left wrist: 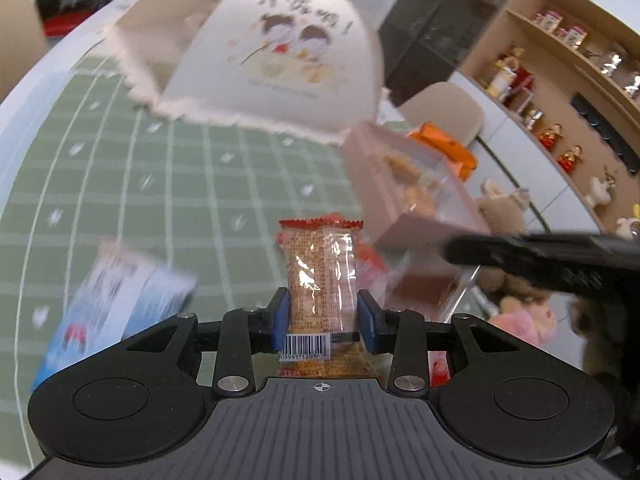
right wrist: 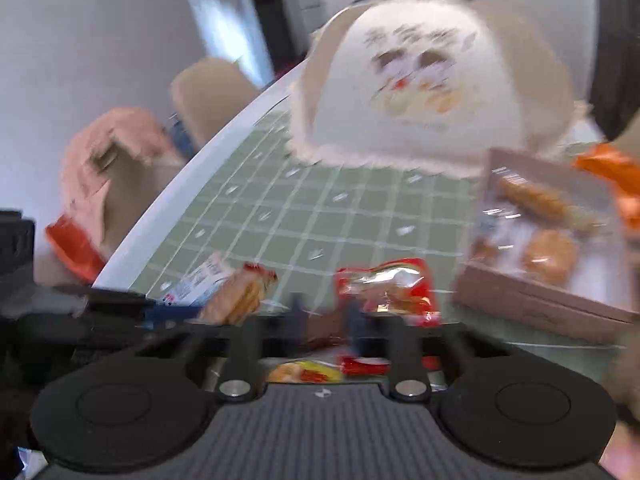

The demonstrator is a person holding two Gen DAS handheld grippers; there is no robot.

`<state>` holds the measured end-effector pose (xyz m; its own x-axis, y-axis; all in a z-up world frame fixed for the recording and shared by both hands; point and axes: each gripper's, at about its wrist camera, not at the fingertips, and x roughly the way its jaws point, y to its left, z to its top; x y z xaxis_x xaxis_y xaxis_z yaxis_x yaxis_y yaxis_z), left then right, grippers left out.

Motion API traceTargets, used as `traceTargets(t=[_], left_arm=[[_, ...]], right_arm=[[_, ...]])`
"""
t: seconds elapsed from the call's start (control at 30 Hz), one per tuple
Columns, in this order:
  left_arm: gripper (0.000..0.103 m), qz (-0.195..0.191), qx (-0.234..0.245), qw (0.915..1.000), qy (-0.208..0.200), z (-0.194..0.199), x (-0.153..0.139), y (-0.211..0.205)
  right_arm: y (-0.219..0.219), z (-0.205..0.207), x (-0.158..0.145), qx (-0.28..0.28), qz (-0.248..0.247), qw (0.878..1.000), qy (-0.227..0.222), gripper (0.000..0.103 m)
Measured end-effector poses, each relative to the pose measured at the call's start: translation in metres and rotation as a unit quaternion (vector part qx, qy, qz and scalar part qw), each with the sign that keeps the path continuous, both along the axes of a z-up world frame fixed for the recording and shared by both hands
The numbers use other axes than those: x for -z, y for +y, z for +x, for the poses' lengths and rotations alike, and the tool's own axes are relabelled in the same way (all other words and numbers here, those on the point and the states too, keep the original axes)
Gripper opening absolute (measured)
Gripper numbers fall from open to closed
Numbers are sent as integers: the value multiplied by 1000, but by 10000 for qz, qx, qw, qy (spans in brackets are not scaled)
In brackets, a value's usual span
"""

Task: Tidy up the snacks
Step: 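Carry the biscuit toward the pink box with the left tool while the right tool reaches the chocolate packet, then hold the biscuit with the left tool while the right tool grasps a red snack packet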

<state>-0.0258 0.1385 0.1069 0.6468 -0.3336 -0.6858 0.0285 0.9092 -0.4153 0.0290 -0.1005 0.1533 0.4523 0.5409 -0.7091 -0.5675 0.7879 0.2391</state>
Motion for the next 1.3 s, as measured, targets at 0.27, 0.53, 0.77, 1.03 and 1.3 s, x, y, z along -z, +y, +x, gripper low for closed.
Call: traceTargets(t=[0.27,0.53,0.77,1.03,1.3], left_arm=[[40,284,291,9992,37,34,-18,-30],[40,378,-195,9978,510,13,17,-48],[40,388,-711,9940,736,-16,35,-19],[40,327,-429,9964,647,-20,36,-7],[40,228,-148,9969,738,-16,34,9]], right_arm=[[-58,7,9,589,-358,9976,-23,15],[-23,-4,89,-237,-405,9972,587,74],[26,-45,120,-1677,-2052,9615,-729,73],[37,15,132,-1017,-1280,9862,253,93],[43,0,128,-414,-1235,9903,495,93]])
